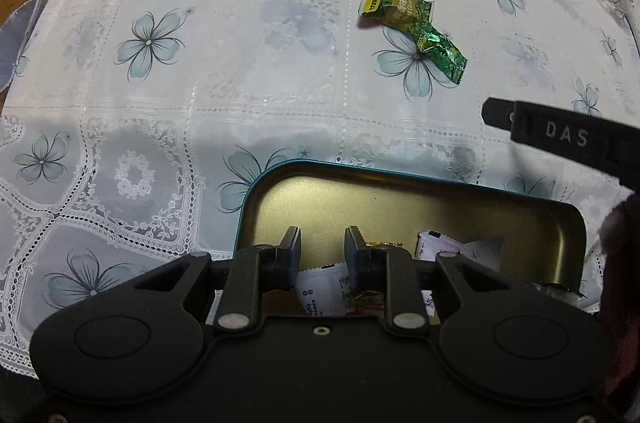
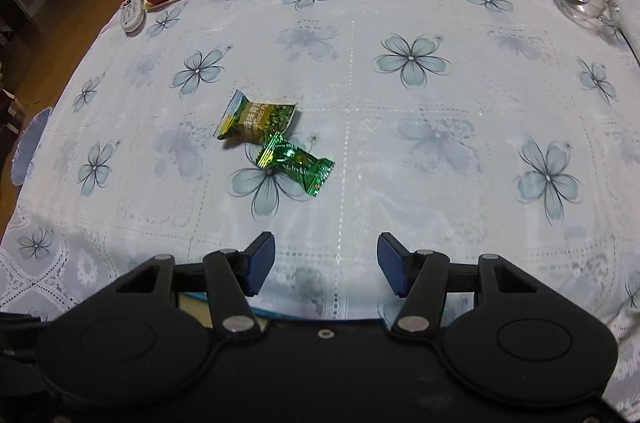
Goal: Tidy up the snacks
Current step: 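Move both open tools toward the two green candies on the cloth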
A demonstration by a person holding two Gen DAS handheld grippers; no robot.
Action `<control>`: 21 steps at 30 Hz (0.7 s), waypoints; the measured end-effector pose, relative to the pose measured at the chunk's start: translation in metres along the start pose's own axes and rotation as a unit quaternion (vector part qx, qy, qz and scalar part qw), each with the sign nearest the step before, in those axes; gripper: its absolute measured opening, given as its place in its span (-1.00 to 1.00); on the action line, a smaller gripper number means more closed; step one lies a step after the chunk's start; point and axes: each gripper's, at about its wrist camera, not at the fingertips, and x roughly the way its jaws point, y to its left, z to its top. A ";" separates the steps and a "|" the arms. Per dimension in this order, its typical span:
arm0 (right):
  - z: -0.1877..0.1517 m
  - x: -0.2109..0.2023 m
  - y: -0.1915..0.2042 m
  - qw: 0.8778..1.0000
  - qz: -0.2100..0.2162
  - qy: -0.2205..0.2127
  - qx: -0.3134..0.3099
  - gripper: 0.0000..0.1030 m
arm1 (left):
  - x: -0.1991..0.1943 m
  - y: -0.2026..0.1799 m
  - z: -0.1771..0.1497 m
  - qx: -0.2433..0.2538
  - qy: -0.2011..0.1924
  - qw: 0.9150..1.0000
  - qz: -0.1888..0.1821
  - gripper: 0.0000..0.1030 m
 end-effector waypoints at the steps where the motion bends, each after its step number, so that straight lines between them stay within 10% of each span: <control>1: 0.005 0.006 0.001 1.000 0.001 0.000 -0.005 0.16 | 0.002 0.001 0.001 -0.001 0.003 1.000 -0.001 -0.34; 16: 0.045 0.075 0.029 0.993 0.021 -0.010 -0.114 0.13 | 0.013 0.026 0.030 -0.023 0.010 0.999 -0.020 -0.34; 21: 0.039 0.080 0.030 0.991 0.005 -0.017 -0.135 -0.36 | 0.012 0.019 0.038 -0.022 0.018 0.999 -0.035 -0.35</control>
